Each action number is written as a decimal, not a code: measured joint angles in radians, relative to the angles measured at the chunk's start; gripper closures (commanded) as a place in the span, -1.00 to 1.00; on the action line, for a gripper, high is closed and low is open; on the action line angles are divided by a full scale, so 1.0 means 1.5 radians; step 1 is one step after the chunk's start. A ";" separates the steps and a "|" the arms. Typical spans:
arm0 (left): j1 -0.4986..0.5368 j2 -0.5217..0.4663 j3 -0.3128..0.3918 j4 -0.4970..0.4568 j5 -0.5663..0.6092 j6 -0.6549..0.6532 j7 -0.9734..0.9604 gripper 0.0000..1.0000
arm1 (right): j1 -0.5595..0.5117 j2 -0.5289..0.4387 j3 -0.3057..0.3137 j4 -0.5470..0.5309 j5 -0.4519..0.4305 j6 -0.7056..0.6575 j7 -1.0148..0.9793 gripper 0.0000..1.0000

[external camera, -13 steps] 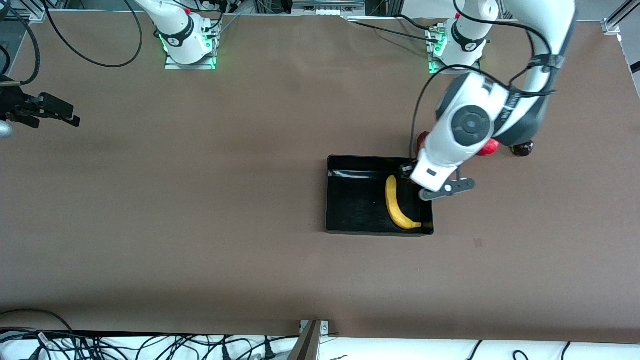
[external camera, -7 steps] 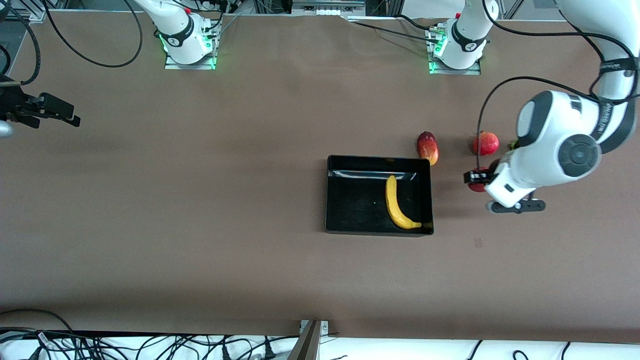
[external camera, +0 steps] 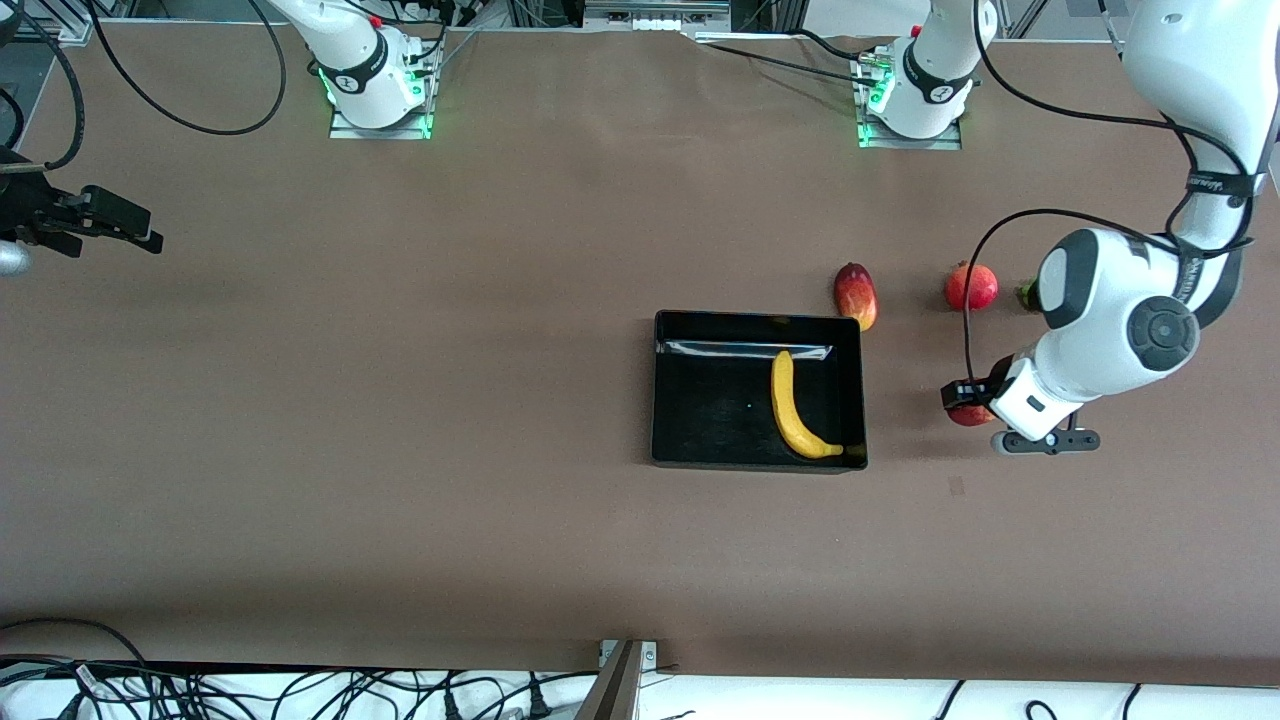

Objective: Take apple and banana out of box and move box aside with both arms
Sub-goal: 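Lower the red apple onto the table and open the left gripper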

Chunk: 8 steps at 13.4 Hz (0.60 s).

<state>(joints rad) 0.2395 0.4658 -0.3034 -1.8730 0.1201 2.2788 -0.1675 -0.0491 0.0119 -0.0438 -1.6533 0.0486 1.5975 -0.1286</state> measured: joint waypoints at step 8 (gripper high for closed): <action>0.000 0.077 -0.002 -0.052 0.136 0.124 -0.079 -0.54 | 0.000 0.000 0.000 0.000 0.000 0.000 0.000 -1.00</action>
<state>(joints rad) 0.2399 0.5806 -0.3057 -1.9504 0.3246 2.4645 -0.2854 -0.0485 0.0119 -0.0437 -1.6531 0.0486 1.5974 -0.1286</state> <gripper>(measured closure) 0.348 0.000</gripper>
